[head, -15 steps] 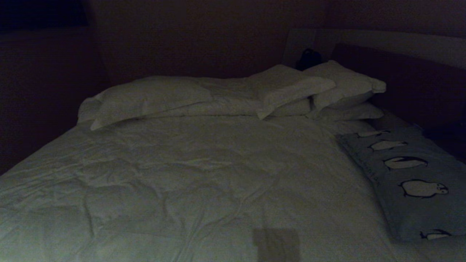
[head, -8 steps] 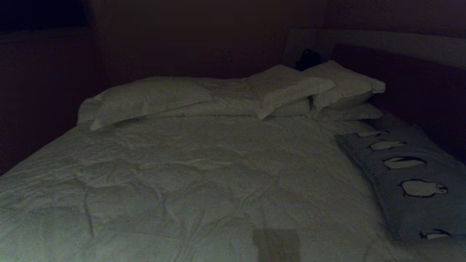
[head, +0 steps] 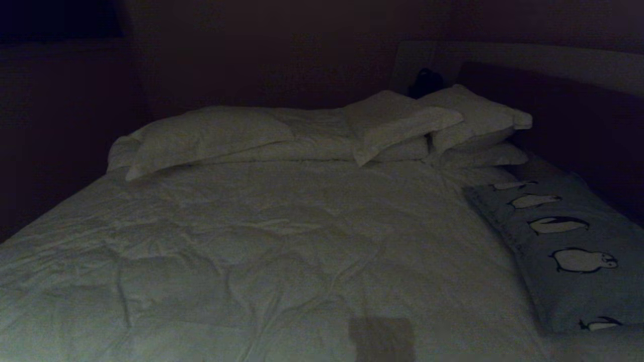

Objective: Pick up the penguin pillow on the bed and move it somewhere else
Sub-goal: Pick up the pillow

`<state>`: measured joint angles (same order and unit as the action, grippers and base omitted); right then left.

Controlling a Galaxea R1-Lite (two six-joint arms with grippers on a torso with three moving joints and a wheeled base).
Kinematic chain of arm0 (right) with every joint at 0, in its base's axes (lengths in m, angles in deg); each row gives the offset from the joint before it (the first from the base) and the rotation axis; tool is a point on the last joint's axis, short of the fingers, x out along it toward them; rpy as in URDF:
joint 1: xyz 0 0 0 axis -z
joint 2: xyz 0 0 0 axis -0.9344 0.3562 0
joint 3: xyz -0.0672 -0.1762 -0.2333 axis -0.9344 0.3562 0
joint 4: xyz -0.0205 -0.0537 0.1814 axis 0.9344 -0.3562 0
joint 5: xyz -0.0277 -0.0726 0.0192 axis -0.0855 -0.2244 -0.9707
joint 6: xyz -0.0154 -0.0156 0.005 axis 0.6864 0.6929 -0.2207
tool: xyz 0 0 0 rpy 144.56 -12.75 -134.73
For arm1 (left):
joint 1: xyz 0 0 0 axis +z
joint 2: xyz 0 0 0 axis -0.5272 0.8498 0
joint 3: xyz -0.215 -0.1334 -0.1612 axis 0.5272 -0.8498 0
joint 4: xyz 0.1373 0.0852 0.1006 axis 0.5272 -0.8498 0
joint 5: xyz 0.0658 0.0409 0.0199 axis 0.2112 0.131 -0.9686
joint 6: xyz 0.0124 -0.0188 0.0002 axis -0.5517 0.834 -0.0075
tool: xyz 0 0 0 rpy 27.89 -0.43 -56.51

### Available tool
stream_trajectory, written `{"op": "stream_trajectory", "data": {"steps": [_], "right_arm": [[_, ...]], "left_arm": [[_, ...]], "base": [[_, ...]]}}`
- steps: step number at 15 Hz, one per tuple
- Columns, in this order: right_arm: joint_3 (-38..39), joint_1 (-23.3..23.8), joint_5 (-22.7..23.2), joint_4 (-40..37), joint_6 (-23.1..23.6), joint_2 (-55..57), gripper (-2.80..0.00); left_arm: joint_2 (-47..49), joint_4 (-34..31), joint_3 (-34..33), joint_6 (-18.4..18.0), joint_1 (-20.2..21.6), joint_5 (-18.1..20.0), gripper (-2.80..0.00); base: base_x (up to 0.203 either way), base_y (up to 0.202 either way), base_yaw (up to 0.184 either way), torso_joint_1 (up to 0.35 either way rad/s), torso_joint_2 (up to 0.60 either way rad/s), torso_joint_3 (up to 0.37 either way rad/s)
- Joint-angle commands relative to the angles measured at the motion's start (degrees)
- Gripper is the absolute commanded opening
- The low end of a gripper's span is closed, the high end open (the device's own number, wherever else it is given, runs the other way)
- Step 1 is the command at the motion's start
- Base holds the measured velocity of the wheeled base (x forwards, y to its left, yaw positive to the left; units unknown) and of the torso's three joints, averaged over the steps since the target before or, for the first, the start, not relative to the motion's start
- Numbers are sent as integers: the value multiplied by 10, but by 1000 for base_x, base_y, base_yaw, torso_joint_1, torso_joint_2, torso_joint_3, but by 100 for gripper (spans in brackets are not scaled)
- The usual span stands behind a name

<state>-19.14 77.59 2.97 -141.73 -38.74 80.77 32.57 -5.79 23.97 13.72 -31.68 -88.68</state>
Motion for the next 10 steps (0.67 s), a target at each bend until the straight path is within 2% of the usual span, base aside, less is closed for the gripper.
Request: {"op": "stream_trajectory", "data": {"steps": [1, 3, 6, 10], "right_arm": [[19, -15, -1, 0, 24, -84, -280], [43, -18, -5, 29, 6, -131, -280], [62, -19, -29, 68, -47, -139, -280], [69, -29, -30, 94, -48, -140, -280]], "left_arm": [[0, 0, 0, 0, 0, 0, -280], [0, 0, 0, 0, 0, 0, -280], [0, 0, 0, 0, 0, 0, -280], [0, 0, 0, 0, 0, 0, -280]], "base": [[0, 0, 0, 0, 0, 0], [0, 0, 0, 0, 0, 0], [0, 0, 0, 0, 0, 0], [0, 0, 0, 0, 0, 0]]}}
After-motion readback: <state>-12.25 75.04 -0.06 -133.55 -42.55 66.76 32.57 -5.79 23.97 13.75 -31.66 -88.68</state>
